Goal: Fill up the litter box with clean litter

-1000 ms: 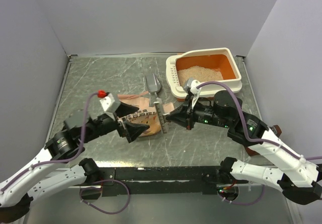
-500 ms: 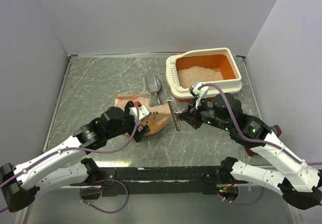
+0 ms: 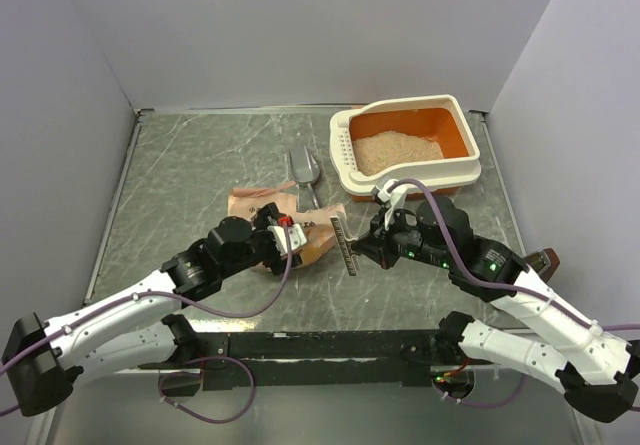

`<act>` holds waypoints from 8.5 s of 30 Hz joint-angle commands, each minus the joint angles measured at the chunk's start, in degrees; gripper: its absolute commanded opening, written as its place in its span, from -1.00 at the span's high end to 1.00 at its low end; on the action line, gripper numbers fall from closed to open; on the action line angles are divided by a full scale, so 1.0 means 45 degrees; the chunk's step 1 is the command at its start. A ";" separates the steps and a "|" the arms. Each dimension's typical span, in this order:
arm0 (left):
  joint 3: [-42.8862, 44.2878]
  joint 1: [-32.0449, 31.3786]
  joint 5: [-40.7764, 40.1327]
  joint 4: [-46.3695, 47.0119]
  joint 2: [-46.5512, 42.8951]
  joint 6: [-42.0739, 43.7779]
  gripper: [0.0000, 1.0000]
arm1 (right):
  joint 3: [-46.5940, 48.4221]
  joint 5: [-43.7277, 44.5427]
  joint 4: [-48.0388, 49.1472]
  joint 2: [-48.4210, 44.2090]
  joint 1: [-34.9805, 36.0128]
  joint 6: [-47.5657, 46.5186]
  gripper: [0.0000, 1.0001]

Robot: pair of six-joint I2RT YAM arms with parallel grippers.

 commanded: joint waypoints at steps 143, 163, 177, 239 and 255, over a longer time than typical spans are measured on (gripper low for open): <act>0.1352 0.3804 0.5263 -0.2634 0.1937 -0.0987 0.99 | 0.0212 -0.7814 0.5027 0.6568 -0.2772 -0.9277 1.00; 0.1372 0.3804 0.5106 -0.2576 0.1528 -0.1163 0.98 | 0.2520 -0.6445 0.0705 0.7935 -0.2304 -1.0805 1.00; 0.1372 0.3804 0.4677 -0.2575 0.1410 -0.1241 0.99 | 0.2558 -0.5334 0.0237 0.9420 -0.1191 -1.0883 1.00; 0.1994 0.3804 0.4168 -0.2671 -0.0015 -0.1437 -0.94 | 0.2343 0.0603 0.2309 0.4910 -0.1835 -0.3270 -1.00; 0.5220 0.3804 0.0868 -0.5232 -0.0524 -0.5357 -0.94 | 0.3146 0.1580 0.1623 0.4853 -0.1893 0.1397 -1.00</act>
